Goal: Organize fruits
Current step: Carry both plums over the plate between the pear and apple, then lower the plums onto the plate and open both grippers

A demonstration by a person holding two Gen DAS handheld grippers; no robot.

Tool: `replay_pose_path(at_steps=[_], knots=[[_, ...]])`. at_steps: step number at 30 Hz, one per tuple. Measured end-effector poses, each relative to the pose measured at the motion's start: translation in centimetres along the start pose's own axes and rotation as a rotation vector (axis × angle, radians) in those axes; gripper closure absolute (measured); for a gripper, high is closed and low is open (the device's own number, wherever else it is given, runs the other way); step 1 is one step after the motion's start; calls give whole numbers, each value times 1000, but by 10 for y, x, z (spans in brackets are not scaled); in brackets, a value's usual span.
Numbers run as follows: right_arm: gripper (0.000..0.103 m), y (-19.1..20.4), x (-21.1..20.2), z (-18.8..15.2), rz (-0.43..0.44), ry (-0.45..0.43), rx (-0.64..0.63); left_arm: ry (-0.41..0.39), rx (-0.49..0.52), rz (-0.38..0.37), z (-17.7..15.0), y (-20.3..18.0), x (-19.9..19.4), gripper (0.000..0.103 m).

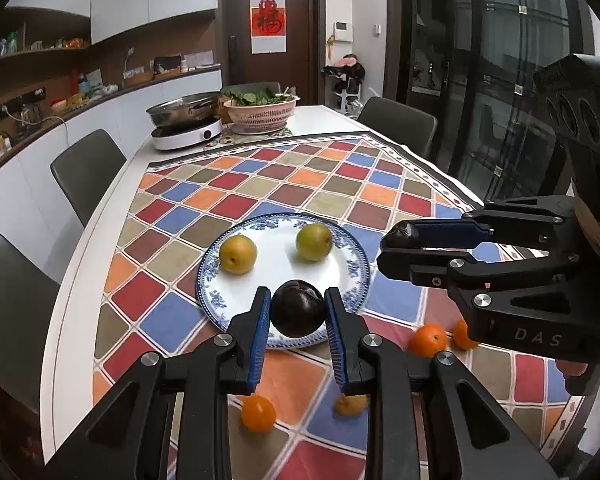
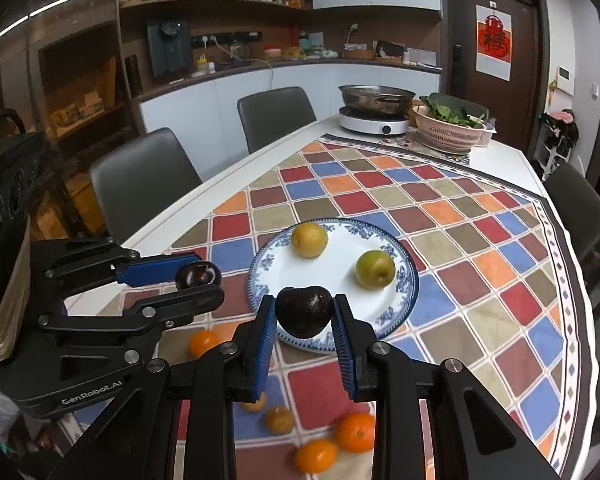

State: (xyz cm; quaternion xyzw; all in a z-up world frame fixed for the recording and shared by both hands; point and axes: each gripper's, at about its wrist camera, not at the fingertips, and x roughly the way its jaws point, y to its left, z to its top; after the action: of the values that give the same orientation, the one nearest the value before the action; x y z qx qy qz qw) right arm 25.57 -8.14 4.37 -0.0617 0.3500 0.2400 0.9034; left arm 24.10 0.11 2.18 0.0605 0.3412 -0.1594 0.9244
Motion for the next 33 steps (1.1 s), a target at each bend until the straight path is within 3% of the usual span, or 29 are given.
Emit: replay_pose_path(at_steps=[22,33], knots=[[74,-29,112,38,29,161,55,151,-69,-53,25,65,97,76],[74,-35,143,41,21,207,56,194,-58,-43,30,70,127,75]])
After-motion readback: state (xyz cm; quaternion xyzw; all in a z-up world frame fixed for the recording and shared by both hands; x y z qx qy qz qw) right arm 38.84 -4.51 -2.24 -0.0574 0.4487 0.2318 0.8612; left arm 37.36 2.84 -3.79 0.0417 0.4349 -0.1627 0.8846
